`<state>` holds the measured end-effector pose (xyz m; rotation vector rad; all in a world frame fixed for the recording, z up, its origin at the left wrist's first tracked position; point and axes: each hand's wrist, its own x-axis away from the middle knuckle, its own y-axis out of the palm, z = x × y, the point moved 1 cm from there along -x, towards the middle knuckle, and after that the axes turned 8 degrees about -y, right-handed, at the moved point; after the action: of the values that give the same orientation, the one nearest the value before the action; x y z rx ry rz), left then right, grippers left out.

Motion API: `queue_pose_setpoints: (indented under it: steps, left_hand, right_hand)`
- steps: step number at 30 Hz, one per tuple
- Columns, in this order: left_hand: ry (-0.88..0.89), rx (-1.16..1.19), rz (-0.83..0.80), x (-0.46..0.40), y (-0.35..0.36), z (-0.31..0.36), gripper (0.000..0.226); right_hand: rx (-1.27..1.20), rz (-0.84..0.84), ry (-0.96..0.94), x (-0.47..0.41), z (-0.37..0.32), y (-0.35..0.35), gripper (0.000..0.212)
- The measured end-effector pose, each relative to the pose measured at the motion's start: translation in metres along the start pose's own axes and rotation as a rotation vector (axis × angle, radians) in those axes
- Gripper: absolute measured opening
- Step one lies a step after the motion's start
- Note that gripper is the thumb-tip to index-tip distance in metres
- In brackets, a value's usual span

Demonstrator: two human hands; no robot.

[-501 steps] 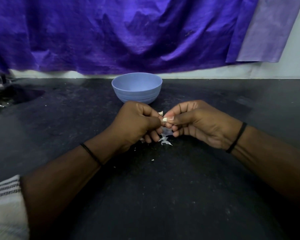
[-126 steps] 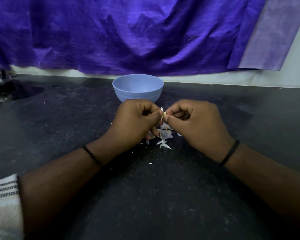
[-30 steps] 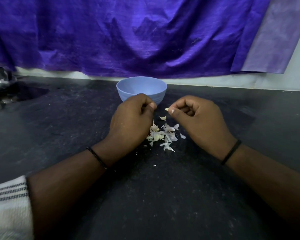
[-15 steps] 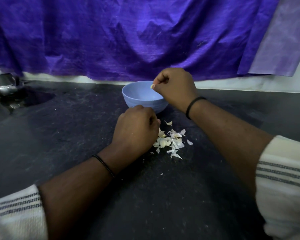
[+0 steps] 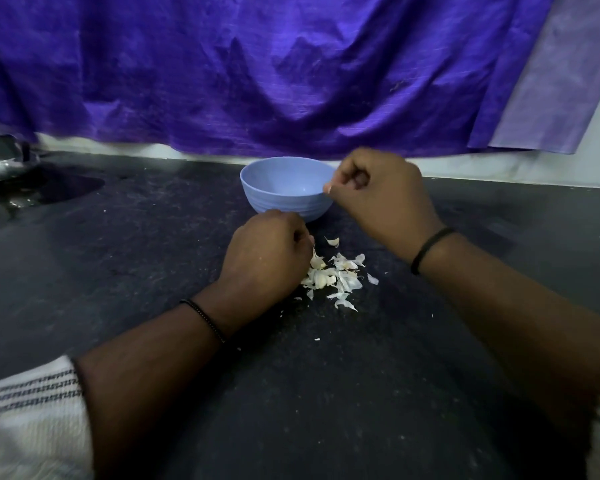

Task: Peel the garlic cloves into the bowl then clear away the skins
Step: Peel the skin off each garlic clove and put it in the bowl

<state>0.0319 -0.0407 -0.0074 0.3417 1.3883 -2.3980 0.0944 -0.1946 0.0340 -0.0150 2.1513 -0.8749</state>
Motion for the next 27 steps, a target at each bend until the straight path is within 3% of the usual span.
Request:
queue_pose_setpoints:
  steps: [5,12,19,23,27]
  left_hand:
    - [0.017,-0.017,-0.026,0.0,0.001,0.0,0.016]
    - [0.027,-0.047,-0.004,-0.003,0.004,-0.004,0.016]
    - [0.112,0.122,0.055,0.0,0.001,0.0,0.012]
    - [0.162,0.364,-0.029,0.005,-0.003,0.009,0.013]
    - [0.084,0.532,-0.119,0.005,-0.005,0.009,0.012]
  right_hand:
    - [0.028,-0.295,0.1,0.043,0.0,-0.009,0.013]
    - [0.046,-0.416,0.087,0.051,-0.002,0.013,0.015]
    - [-0.129,-0.291,0.182,0.054,-0.004,0.001,0.006]
    - [-0.185,-0.195,0.229,0.057,-0.008,-0.012,0.011]
    - [-0.189,-0.192,0.245,0.058,-0.011,-0.014,0.014]
